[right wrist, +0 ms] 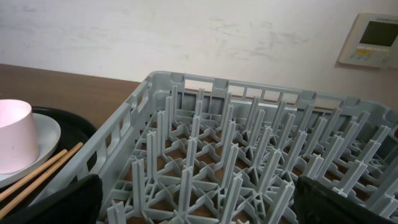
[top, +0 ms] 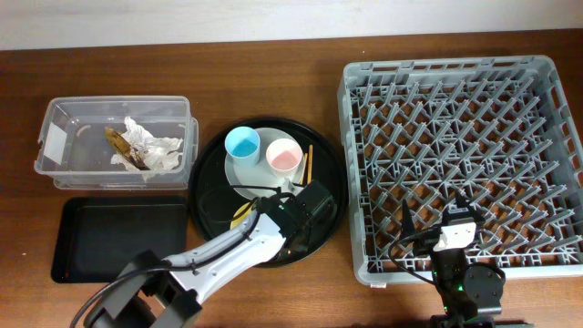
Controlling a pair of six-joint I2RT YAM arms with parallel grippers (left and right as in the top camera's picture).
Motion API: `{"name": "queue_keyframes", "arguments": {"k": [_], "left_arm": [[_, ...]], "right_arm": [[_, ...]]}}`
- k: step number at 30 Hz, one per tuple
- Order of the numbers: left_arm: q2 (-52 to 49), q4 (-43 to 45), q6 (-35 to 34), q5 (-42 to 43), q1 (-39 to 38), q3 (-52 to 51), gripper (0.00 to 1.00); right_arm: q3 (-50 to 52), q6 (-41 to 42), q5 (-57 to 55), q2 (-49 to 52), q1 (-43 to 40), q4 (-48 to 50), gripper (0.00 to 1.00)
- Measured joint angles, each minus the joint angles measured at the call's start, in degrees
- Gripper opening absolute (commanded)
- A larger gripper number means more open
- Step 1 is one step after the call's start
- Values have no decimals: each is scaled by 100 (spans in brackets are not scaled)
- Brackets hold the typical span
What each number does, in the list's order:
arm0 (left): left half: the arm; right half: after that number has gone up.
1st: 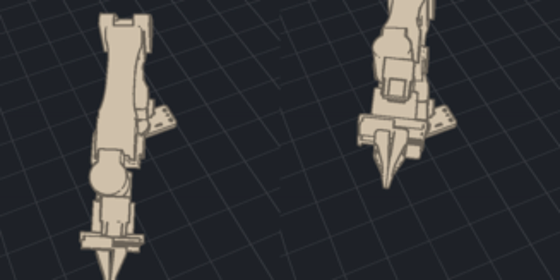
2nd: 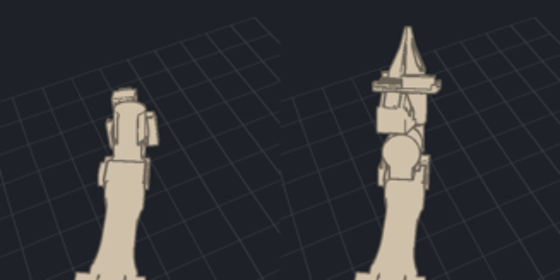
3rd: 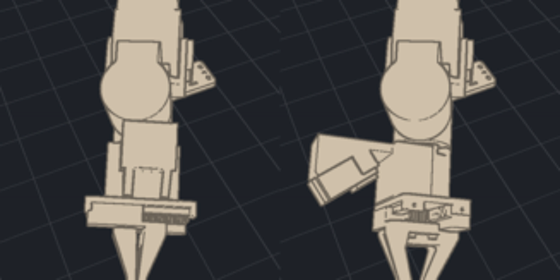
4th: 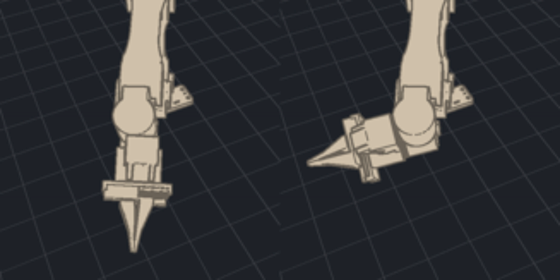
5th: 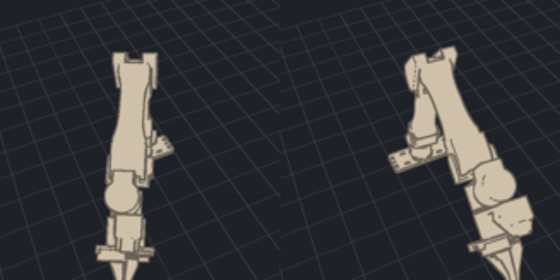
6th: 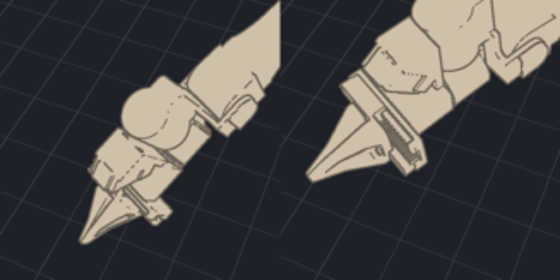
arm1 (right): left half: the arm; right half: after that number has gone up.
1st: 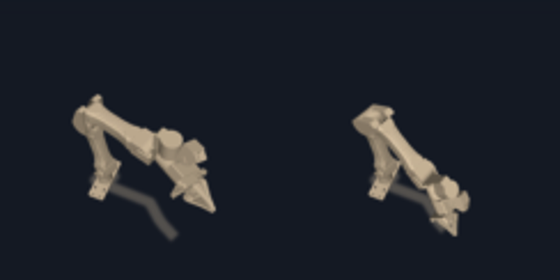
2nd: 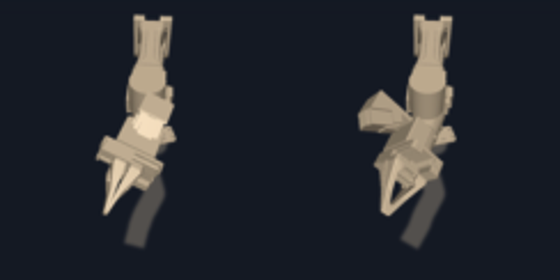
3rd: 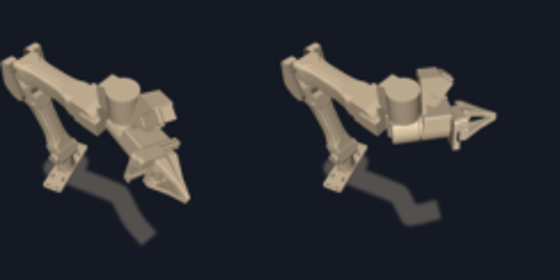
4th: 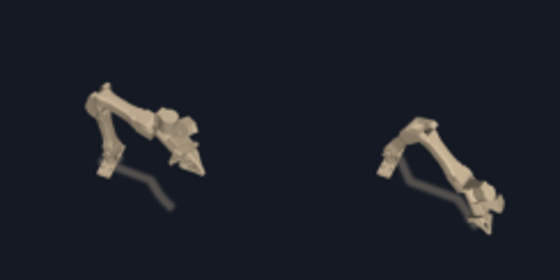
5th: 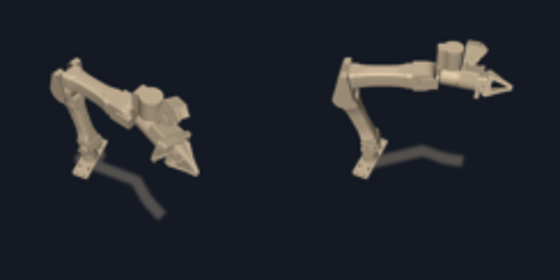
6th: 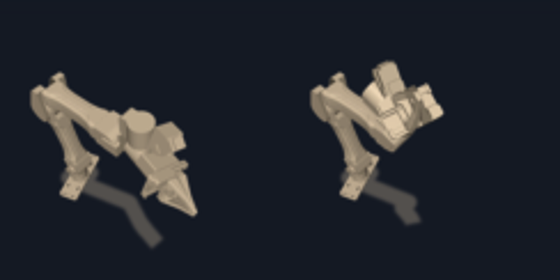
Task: Sort waste into correct bins and load items into the dishwasher rack
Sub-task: 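Grasp the yellow bowl rim with the left gripper and lift it, then tip the yellow bowl over the small black tray to dump the food, then set the empty yellow bowl back on the round tray with the left gripper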
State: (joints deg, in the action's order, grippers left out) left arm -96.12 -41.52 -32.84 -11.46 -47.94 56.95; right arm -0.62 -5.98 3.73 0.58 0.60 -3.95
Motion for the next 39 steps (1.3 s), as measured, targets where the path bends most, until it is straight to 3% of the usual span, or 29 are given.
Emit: {"name": "queue_keyframes", "arguments": {"k": [3, 5, 9, 13, 16, 22, 24, 27, 31, 39], "left_arm": [[278, -452, -2, 33, 11, 348, 0], [975, -868, 0, 155, 232, 1008, 0], [2509, -1904, 474, 1309, 2610, 1303, 0], [2771, -2201, 1491, 2559, 5386, 1292, 0], [2796, -1847, 1943, 3512, 7171, 776, 0], [2520, 232, 2258, 5904, 9364, -1228, 0], [2264, 741, 2398, 6850, 9707, -1517, 0], [1679, 817, 2970, 8570, 10684, -1628, 0], [1499, 750, 3053, 9687, 11224, -1631, 0], [1497, 157, 3154, 9982, 11499, -1637, 0]], "right_arm": [[0, -2, 0, 0, 0, 0, 98], [0, -4, 0, 0, 0, 0, 98], [0, -7, 0, 0, 0, 2, 98], [0, -4, 2, 0, 0, 2, 98], [0, 0, 0, 0, -2, 0, 98], [0, -4, 0, 0, -4, 2, 98], [0, -2, 0, 0, -4, 0, 98], [0, -2, 0, 0, -4, 0, 98], [0, -2, 0, 0, -4, 0, 98], [0, -4, 0, 0, -4, 0, 98]]}}
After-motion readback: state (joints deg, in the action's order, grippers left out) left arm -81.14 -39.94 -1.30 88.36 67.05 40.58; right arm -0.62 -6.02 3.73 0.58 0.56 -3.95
